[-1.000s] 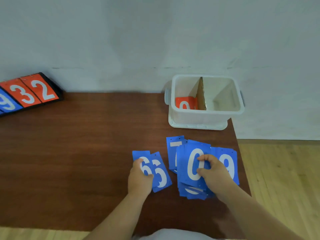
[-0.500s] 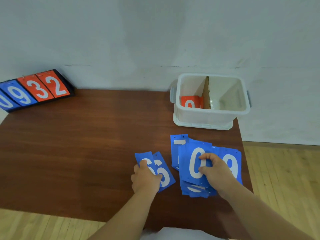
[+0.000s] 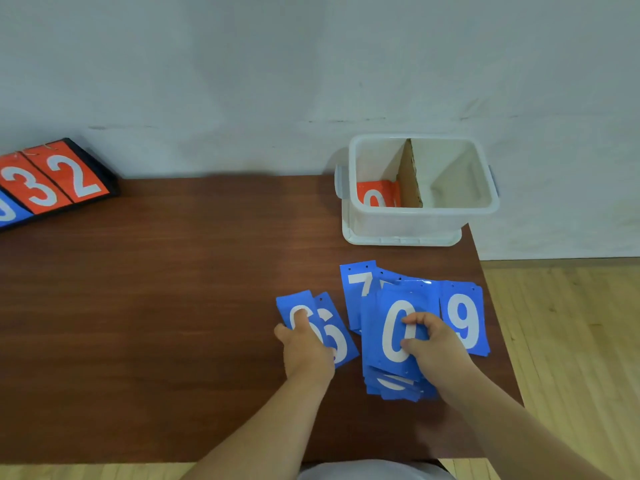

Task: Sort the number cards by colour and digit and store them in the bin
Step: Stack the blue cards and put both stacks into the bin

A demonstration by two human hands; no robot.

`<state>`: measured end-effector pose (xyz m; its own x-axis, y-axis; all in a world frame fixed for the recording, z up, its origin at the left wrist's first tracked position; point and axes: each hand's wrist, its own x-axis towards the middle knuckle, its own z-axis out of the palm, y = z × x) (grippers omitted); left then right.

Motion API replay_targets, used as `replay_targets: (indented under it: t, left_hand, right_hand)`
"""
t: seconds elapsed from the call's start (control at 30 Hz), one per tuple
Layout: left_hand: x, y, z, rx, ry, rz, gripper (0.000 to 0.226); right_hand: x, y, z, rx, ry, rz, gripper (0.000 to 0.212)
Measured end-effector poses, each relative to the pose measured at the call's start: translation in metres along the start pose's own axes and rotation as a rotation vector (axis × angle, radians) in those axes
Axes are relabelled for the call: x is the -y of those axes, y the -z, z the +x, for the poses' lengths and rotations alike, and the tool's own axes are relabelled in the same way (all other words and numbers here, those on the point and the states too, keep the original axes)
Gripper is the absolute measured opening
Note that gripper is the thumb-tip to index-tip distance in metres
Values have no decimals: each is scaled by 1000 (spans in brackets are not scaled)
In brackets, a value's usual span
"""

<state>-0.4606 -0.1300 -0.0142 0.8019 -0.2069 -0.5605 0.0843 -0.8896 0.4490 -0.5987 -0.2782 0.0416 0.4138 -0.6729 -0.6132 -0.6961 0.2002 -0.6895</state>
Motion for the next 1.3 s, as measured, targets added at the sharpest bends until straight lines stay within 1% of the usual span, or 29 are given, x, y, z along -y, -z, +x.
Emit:
replay_targets:
  t: [0.13,0.3,0.43,0.63,0.77,0.83,0.9,0.93,1.0,1.07,1.1,1.17,1.3]
  left_hand:
    - [5,5,8,22,-85,27,77]
    - [24,19,23,57,-145,0,47]
    - [45,41,29,64,-164,39,43]
    - [62,75,31,109,-206,-67,35]
    - [57,78,29,157,-241,-133,31]
    - [51,72,28,193,-266,-156,25]
    - [45,64,27,213,-295,-101,18]
    - [44,58,26,202,-307,-22,18]
    - [43,48,22,128,-297,193,25]
    - [39,39,18,36,-251,320,39]
    - [36,36,15,8,-225,331,48]
    - [27,32,11,9,-144,300,65]
    - [14,32,9,20,34,161,81]
  right_hand:
    - [2,-8,-3,2,-33,24,27]
    - [8,-15,-3,-4,-35,34,27]
    - [13,-26,0,-4,-27,38,26]
    - [22,-43,3,25,-13,75,28]
    - [26,-47,4,20,-25,85,28]
    - [26,-45,4,12,-34,88,28]
    - [25,-40,3,-5,-46,87,28]
    - [24,-38,3,-14,-50,84,27]
    - [21,-33,3,-18,-51,72,27]
    - [20,-30,5,-9,-46,55,27]
    - [19,-28,6,-1,-42,43,27]
    - [19,-24,10,23,-29,29,27]
    - [24,-15,20,83,4,-14,28]
